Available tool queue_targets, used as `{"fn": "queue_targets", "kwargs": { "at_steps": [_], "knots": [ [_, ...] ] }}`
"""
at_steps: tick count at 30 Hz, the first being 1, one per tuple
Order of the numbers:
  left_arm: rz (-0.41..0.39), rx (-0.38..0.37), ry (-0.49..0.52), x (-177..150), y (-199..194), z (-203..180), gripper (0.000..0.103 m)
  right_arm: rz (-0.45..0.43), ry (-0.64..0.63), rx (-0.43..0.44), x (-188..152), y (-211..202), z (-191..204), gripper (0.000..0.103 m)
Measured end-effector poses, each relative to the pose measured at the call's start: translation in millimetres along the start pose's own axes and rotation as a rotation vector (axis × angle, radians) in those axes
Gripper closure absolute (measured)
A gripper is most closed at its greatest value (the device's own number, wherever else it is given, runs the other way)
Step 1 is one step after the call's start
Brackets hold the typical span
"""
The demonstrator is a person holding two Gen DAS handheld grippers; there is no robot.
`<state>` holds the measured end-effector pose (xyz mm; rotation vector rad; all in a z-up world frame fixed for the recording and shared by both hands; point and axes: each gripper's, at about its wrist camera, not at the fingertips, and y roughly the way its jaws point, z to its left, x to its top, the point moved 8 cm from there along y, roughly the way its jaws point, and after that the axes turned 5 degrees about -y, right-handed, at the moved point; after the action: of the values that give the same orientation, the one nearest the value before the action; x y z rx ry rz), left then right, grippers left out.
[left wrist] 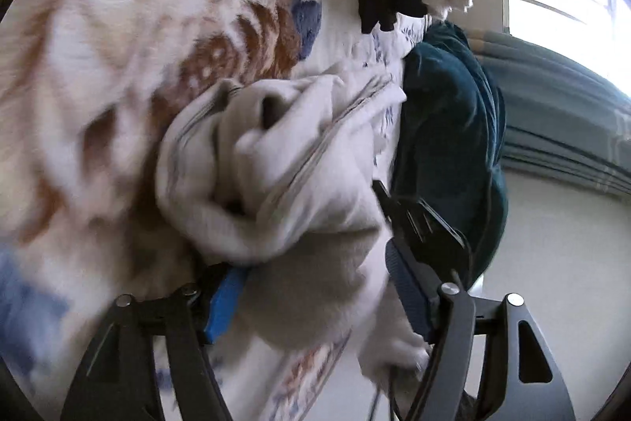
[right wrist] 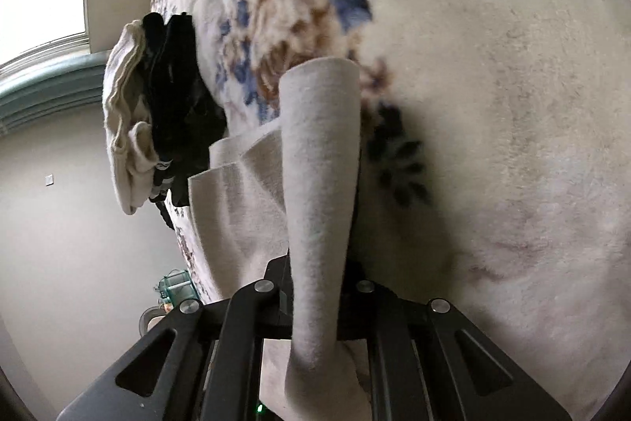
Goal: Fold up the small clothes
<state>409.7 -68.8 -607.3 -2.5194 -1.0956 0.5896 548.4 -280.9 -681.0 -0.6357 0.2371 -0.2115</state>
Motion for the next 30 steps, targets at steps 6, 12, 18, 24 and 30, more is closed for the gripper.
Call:
{"fn": "queue_targets", "kwargs": {
  "at_steps": [6, 12, 18, 24, 30],
  "knots": [
    [-0.075, 0.078, 0.021, 2.3, 6.6, -7.6, 0.035, 0.014, -0.046, -0.055, 5.9, 1.3, 5.4, 0.092],
    [0.009, 0.165, 0.176, 29.5, 1.4, -29.0, 0.034, -0.155, 0.016, -0.051, -17.8, -50.0, 2.0, 0.092],
    [0.128, 0.288, 0.377, 43.8, -12.3, -37.7, 0.034, -0.386, 0.221, -0.089, -103.7, -130.9, -55.4, 0.092],
    [0.238, 0.264, 0.403, 11.7, 2.7, -37.9, 0.034, -0.355, 0.305, -0.185, -152.7, -169.7, -105.8, 0.044],
    [0.376, 0.223, 0.499, -30.2, 56.7, -59.1, 0.033, -0.311, 0.067, -0.197, -104.7, -202.8, -95.3, 0.017]
  ]
}}
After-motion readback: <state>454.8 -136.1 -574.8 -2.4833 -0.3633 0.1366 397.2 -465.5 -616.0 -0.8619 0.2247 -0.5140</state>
